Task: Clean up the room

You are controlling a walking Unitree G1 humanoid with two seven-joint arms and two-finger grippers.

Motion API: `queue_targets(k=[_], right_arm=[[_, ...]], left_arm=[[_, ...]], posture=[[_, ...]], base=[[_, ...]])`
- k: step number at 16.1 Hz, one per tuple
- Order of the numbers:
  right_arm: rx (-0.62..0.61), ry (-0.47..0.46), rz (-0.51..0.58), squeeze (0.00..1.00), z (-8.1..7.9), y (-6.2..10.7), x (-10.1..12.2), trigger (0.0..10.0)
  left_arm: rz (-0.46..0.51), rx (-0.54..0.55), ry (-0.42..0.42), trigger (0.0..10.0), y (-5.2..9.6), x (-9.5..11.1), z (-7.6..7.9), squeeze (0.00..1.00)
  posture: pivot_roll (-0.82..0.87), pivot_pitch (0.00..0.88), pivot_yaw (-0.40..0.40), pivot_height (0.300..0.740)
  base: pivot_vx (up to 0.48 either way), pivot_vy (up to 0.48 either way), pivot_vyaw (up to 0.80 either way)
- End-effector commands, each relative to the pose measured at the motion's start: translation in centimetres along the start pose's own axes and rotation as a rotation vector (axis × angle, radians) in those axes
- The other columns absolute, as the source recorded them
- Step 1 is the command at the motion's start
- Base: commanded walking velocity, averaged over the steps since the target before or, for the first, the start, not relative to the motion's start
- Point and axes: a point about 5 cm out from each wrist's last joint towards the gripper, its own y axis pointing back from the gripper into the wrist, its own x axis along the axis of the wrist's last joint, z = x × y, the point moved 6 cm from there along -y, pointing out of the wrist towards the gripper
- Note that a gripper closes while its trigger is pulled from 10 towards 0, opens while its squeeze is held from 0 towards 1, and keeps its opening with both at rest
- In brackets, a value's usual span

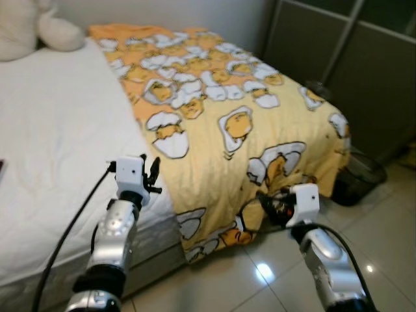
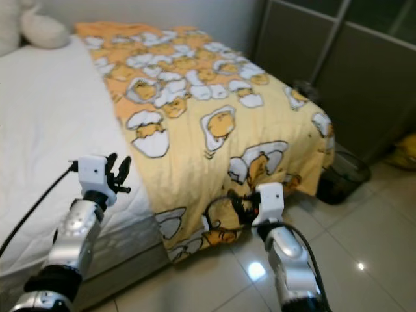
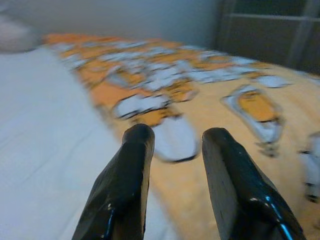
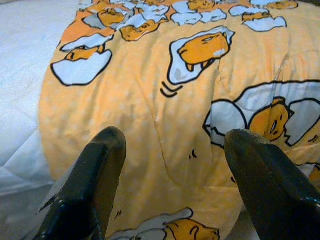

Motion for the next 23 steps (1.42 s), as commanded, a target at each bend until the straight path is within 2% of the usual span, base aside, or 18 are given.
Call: queue_targets(k=[1,3,5,7,8,9,10,12,15,18,20,23], right_arm=[[-0.049,0.001,0.006,0.0,1.0,0.2,-0.2,10.0],[-0.058,-0.016,0.026,0.0,0.6,0.1,-0.1,10.0],[-0.062,-0.03,0.017,0.0,0.3,0.0,-0.7,10.0],[-0.07,-0.03,0.026,0.0,0.3,-0.1,-0.7,10.0],[-0.097,-0.035,0.031,0.0,0.8,-0.1,-0.6,10.0],[-0.105,-0.036,0.034,0.0,1.0,0.0,-0.6,10.0],[-0.109,-0.038,0.038,0.0,1.1,0.0,-0.6,10.0],[-0.094,-0.034,0.036,0.0,0.8,-0.1,-0.7,10.0],[-0.08,-0.027,0.037,0.0,0.6,-0.4,-0.6,10.0],[-0.106,-0.044,0.052,0.0,1.2,-0.3,-0.4,10.0],[-0.127,-0.051,0.04,0.0,1.6,0.3,-1.1,10.0],[-0.118,-0.055,0.039,0.0,1.4,0.2,-1.2,10.0]], left_arm=[[-0.055,0.018,0.001,10.0,0.5,-1.5,0.6,0.0],[-0.125,0.021,0.041,10.0,1.3,-3.0,2.0,0.0],[-0.135,-0.009,-0.004,10.0,0.4,-2.9,3.5,0.0],[-0.148,-0.02,-0.02,10.0,0.1,-2.9,3.9,0.0],[-0.155,-0.045,-0.06,10.0,0.4,-3.1,4.3,0.0],[-0.165,-0.046,-0.038,10.0,0.5,-3.3,4.4,0.0],[-0.138,-0.054,0.024,10.0,0.6,-3.0,4.4,0.0],[-0.166,-0.067,-0.014,10.0,0.1,-3.2,4.8,0.0],[-0.17,-0.082,-0.02,10.0,-0.5,-2.8,5.7,0.0],[-0.187,-0.055,-0.012,10.0,-0.2,-3.4,4.8,0.0],[-0.201,-0.021,-0.012,10.0,0.2,-4.0,3.9,0.0],[-0.184,-0.01,-0.013,10.0,0.0,-3.6,4.0,0.0]], posture=[[0.17,0.0,-0.031,0.74],[0.17,0.0,-0.033,0.74],[0.18,0.0,-0.04,0.74],[0.17,0.0,-0.031,0.74],[0.17,0.0,-0.022,0.74],[0.16,0.0,-0.017,0.74],[0.16,0.0,-0.01,0.74],[0.15,0.0,-0.004,0.74],[0.15,0.0,0.0,0.74],[0.14,0.0,0.003,0.74],[0.14,0.0,0.004,0.74],[0.14,0.0,0.008,0.74]], base=[[0.0,-0.48,0.47],[0.0,-0.48,0.46],[0.0,-0.48,0.43],[0.0,-0.48,0.42],[0.0,-0.48,0.42],[0.0,0.0,0.42],[0.0,0.0,0.42],[0.165,0.0,0.42],[0.393,-0.273,0.42],[0.393,-0.271,0.42],[0.407,-0.251,0.42],[0.423,0.0,0.42]])
